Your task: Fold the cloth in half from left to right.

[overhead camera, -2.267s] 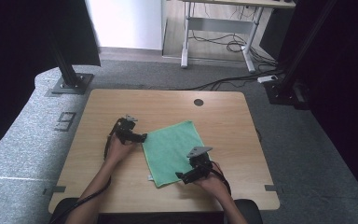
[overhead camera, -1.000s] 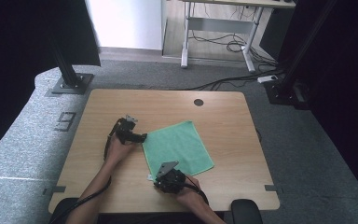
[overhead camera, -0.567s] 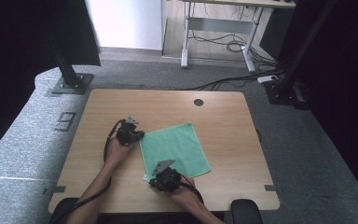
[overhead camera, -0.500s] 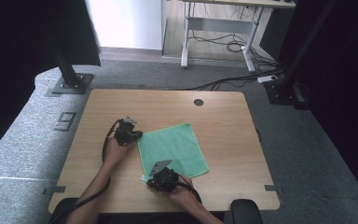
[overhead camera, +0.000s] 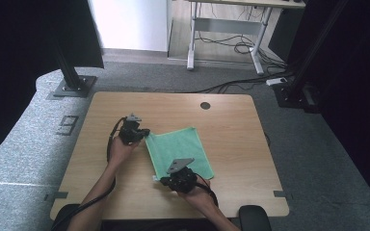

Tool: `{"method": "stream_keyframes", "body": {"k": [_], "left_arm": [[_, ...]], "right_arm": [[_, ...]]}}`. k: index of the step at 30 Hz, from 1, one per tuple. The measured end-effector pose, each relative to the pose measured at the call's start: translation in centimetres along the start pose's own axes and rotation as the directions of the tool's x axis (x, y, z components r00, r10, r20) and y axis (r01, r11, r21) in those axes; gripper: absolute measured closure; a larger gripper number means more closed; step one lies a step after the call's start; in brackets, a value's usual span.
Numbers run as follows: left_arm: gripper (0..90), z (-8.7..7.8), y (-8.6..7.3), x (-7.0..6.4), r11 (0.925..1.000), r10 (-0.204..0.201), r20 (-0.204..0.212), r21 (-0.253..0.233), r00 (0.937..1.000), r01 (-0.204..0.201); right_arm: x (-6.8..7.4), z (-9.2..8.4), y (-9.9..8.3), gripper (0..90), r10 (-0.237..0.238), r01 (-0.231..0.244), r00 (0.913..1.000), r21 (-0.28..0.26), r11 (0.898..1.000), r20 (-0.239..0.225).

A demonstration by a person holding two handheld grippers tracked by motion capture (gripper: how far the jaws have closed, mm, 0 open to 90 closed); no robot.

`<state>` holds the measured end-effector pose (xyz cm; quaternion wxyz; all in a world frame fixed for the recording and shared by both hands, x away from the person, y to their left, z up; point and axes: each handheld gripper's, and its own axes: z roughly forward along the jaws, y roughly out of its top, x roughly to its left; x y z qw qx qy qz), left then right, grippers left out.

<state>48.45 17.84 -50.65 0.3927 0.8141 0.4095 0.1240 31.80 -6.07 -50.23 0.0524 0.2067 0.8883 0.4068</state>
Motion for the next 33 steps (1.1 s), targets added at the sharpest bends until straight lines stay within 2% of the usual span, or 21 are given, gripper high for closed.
{"method": "stream_keyframes", "body": {"k": [3, 7, 12, 24, 33], "left_arm": [[88.0, 0.5, 1.0, -0.7, 0.9998, 0.002, 0.017, -0.018, 0.9998, -0.001], [88.0, 1.3, 2.5, -1.7, 0.9992, 0.036, 0.022, -0.017, 0.9991, -0.036], [88.1, 2.3, 3.9, -2.8, 0.998, 0.061, 0.026, -0.016, 0.9978, -0.06], [88.0, 5.6, 5.1, -4.7, 0.9958, 0.09, 0.052, 0.01, 0.9945, -0.091], [88.0, 7.3, 6.0, -5.8, 0.9941, 0.108, 0.057, 0.011, 0.9926, -0.108]], "right_arm": [[-0.5, -0.7, -0.6, 86.6, 0.013, -0.013, 0.9998, -0.001, 1.0, 0.017], [-1.2, -1.7, -1.3, 86.6, 0.029, -0.029, 0.9988, -0.008, 1.0, 0.04], [-2.1, -2.9, -2.0, 86.6, 0.045, -0.044, 0.9971, -0.021, 0.999, 0.061], [-4.1, -5.4, -4.4, 86.7, 0.096, -0.094, 0.9887, -0.027, 0.995, 0.115], [-5.2, -7.0, -5.6, 86.6, 0.135, -0.129, 0.9791, -0.053, 0.99, 0.152]]}}
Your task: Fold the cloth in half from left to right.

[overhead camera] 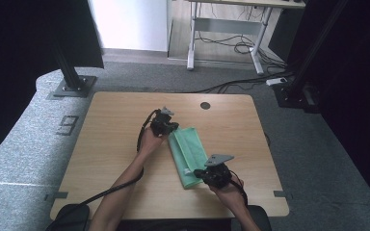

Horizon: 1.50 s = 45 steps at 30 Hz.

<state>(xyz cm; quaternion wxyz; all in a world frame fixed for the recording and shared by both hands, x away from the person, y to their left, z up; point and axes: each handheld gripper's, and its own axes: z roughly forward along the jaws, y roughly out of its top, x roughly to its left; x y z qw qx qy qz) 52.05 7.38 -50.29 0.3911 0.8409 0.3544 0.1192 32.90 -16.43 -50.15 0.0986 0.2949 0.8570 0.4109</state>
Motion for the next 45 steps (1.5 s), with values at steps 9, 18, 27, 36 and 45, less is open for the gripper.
{"method": "stream_keyframes", "body": {"k": [9, 18, 27, 36, 45], "left_arm": [[87.9, 1.4, 1.1, -0.8, 0.9993, 0.031, -0.003, 0.019, 0.9995, -0.031], [87.7, 3.4, 1.3, -1.0, 0.9984, 0.033, -0.005, 0.046, 0.9994, -0.033], [82.6, 4.5, 1.3, -1.0, 0.998, 0.04, -0.01, 0.05, 0.9991, -0.04], [43.1, 2.3, 1.9, -1.1, 0.9976, 0.059, -0.008, -0.036, 0.9982, -0.059], [26.8, -0.6, -0.6, -1.8, 0.9948, 0.101, 0.013, -0.013, 0.9948, -0.101]], "right_arm": [[-1.1, -0.6, -0.8, 86.6, 0.026, -0.026, 0.9993, 0.013, 1.0, 0.028], [-2.1, 0.3, -1.8, 86.6, 0.046, -0.049, 0.998, 0.056, 0.997, 0.044], [-2.9, 0.3, -2.3, 86.1, 0.067, -0.07, 0.9965, 0.062, 0.996, 0.05], [-3.3, -0.6, -2.3, 65.1, 0.078, -0.079, 0.9925, 0.01, 0.997, 0.095], [-4.7, -1.7, -2.0, 49.1, 0.139, -0.128, 0.9797, -0.083, 0.988, 0.145]]}}
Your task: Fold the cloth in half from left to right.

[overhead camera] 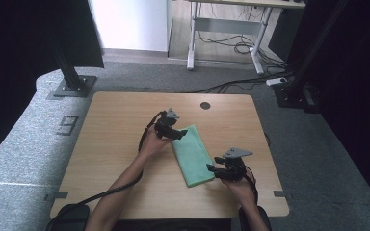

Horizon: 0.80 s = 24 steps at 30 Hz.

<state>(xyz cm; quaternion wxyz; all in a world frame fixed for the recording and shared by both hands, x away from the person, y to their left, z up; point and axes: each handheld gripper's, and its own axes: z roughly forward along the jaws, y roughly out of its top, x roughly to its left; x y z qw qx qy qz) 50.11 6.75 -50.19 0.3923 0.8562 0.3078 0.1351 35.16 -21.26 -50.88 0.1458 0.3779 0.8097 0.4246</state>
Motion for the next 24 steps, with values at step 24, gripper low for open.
{"method": "stream_keyframes", "body": {"k": [24], "left_arm": [[19.7, 1.3, -4.8, 1.6, 0.9941, -0.084, -0.101, 0.06, 0.9913, 0.091]], "right_arm": [[-1.4, 2.8, -2.0, 41.8, -0.068, 0.061, 0.9971, 0.178, 0.982, 0.034]]}}
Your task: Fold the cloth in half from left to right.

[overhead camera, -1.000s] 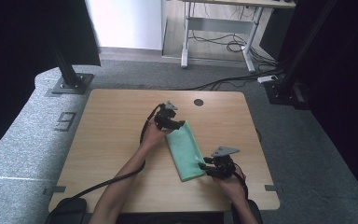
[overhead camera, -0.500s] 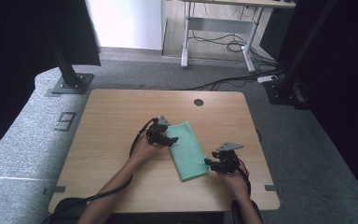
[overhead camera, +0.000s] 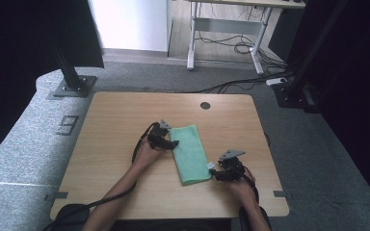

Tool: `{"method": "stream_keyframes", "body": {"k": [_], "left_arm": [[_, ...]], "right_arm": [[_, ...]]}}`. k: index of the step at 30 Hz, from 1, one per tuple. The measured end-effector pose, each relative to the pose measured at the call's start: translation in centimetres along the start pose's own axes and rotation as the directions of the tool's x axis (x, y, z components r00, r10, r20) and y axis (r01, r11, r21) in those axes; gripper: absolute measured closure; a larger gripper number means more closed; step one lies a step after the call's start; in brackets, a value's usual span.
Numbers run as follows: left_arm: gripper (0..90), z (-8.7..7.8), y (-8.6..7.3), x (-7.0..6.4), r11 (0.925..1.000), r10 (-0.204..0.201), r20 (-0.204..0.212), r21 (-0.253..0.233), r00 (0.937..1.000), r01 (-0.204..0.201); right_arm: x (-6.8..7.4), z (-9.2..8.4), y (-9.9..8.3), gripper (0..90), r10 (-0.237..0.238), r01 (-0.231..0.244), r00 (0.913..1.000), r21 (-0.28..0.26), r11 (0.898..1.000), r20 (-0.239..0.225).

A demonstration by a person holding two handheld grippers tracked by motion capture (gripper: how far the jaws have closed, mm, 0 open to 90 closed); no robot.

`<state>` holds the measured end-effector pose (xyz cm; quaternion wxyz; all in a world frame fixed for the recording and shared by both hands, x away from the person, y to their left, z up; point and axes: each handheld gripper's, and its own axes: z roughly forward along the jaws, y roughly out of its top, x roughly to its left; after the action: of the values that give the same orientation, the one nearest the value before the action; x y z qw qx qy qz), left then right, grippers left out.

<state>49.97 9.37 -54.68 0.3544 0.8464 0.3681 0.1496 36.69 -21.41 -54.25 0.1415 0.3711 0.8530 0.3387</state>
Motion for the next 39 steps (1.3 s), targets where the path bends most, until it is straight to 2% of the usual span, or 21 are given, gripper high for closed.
{"method": "stream_keyframes", "body": {"k": [4, 6, 8, 11, 14, 17, 22, 25, 29, 32, 39], "left_arm": [[21.0, -0.4, 0.1, 1.2, 0.9994, -0.032, -0.017, -0.013, 0.9993, 0.032], [21.1, -0.5, 0.3, 1.8, 0.9987, -0.047, -0.032, -0.023, 0.9984, 0.046], [21.2, -0.5, 0.5, 2.5, 0.9966, -0.074, -0.036, -0.038, 0.9966, 0.073], [21.5, -0.3, 0.9, 3.4, 0.9942, -0.101, -0.052, -0.044, 0.9936, 0.098], [21.5, 0.3, 1.3, 3.7, 0.9955, -0.094, -0.079, -0.021, 0.9924, 0.093], [21.5, 0.8, 1.5, 3.6, 0.9964, -0.083, -0.102, 0.01, 0.9913, 0.084], [21.5, 0.4, 1.3, 2.4, 0.9989, -0.021, -0.111, 0.039, 0.9936, 0.025], [21.3, -0.3, 1.2, 1.4, 0.9985, 0.012, -0.109, 0.055, 0.994, -0.006], [20.8, -1.2, 0.4, -0.3, 0.9966, 0.046, -0.073, 0.071, 0.9963, -0.041], [20.8, -1.9, -0.4, -1.6, 0.9968, 0.052, -0.027, 0.062, 0.9983, -0.05], [20.9, -3.6, -2.5, -4.8, 0.9945, 0.089, 0.043, 0.051, 0.9951, -0.091]], "right_arm": [[1.3, 0.4, 0.5, 42.5, -0.037, 0.037, 0.999, 0.001, 0.999, -0.026], [1.5, 0.3, 0.6, 43.2, -0.041, 0.041, 0.999, 0.003, 0.999, -0.02], [1.1, -0.1, 0.7, 42.9, -0.005, 0.004, 0.9999, -0.038, 0.999, -0.016], [0.7, -1.0, 1.0, 41.3, 0.031, -0.03, 0.9995, -0.11, 0.994, 0.01], [0.7, -1.0, 1.4, 39.7, 0.056, -0.058, 0.9982, -0.148, 0.987, -0.021], [1.3, 0.2, 1.6, 38.8, 0.029, -0.033, 0.999, -0.107, 0.994, -0.033], [2.5, 1.5, 1.6, 38.0, -0.037, 0.037, 0.9992, -0.025, 0.999, -0.013], [2.6, 1.6, 1.6, 37.9, -0.021, 0.021, 0.9996, -0.027, 0.999, -0.016], [2.4, 1.7, 1.4, 36.7, 0.006, -0.007, 0.9997, -0.032, 0.999, -0.025], [2.5, 1.7, 1.4, 36.7, 0.007, -0.008, 0.9997, -0.033, 0.999, -0.021], [2.5, 1.7, 1.3, 36.2, 0.007, -0.008, 0.9998, -0.038, 0.999, -0.021]]}}
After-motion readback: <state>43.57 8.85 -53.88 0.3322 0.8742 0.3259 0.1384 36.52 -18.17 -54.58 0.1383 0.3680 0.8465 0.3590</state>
